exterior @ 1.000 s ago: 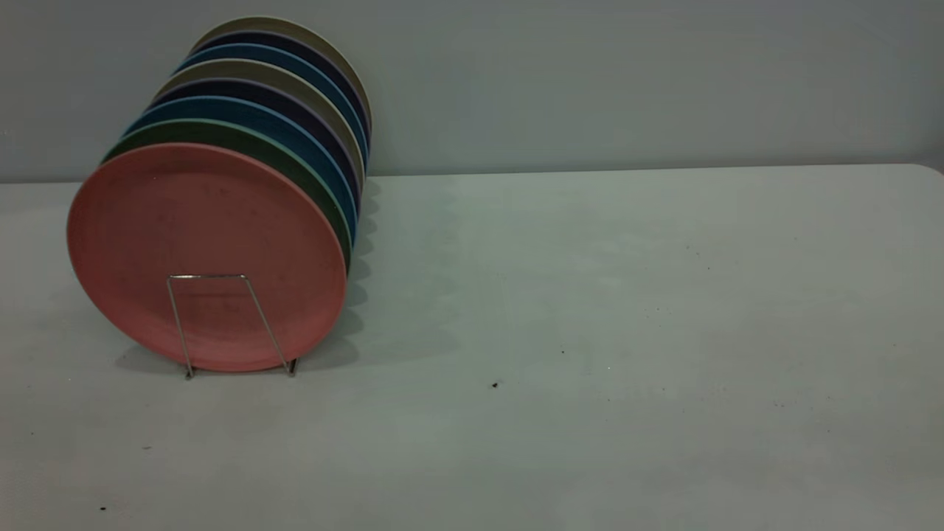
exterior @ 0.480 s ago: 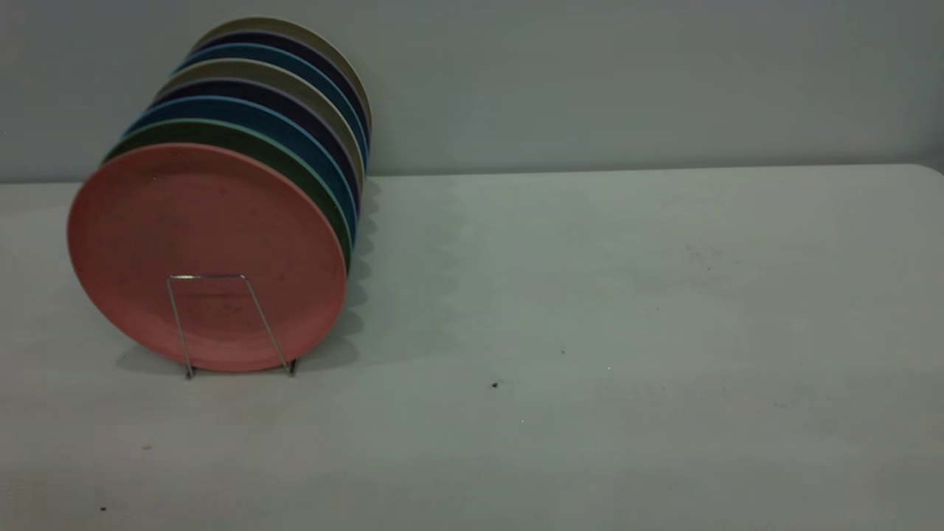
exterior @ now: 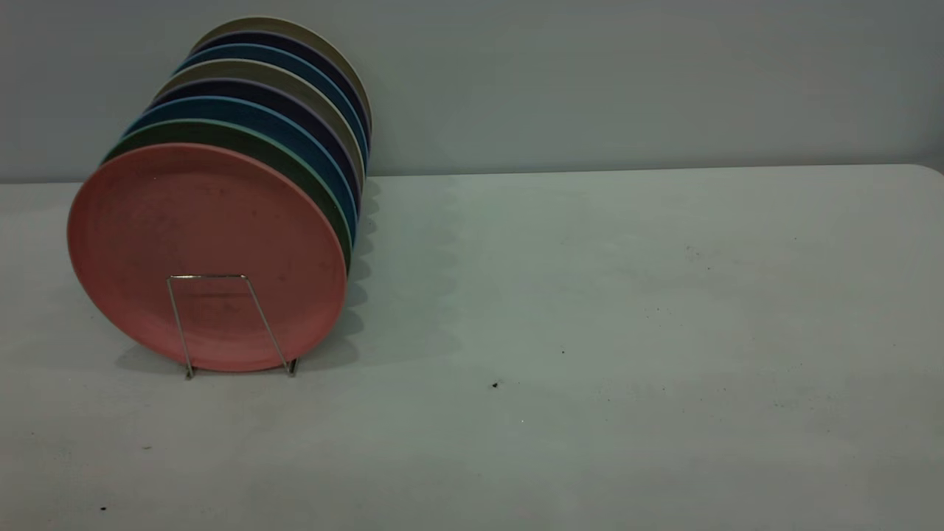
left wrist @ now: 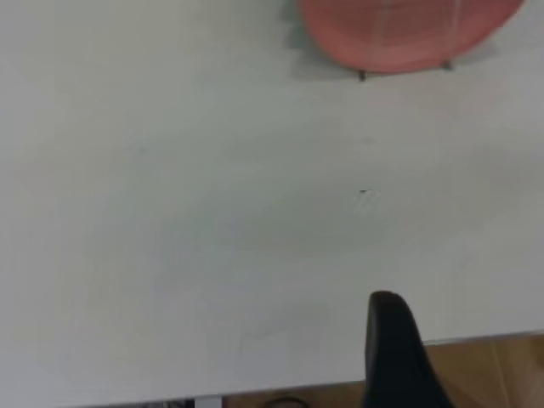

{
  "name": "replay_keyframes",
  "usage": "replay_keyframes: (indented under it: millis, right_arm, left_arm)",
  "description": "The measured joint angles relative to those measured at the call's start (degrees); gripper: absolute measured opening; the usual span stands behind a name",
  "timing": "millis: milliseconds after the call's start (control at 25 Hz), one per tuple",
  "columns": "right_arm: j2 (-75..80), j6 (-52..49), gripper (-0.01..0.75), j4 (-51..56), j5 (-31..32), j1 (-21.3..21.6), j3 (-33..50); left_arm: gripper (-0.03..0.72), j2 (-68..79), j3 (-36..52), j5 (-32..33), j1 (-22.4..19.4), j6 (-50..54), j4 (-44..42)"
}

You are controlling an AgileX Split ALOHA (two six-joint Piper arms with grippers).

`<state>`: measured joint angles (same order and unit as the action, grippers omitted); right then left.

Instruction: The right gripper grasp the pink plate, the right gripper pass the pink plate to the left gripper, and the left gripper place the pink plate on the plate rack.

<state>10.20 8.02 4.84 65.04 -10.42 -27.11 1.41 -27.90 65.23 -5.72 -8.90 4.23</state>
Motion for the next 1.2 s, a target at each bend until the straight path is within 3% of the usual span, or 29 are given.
replay_keyframes:
  millis: [520, 1200]
  right_arm:
    - [0.00, -0.18, 0.347, 0.39, -0.10, 0.00, 0.06]
    - [-3.79, -0.18, 0.347, 0.92, -0.13, 1.44, 0.06]
  left_arm:
    - [0.447, -2.53, 0.00, -0.01, 6.89, 2.92, -0.19]
    - [0.447, -2.67, 0.00, -0.01, 7.15, 3.11, -0.14]
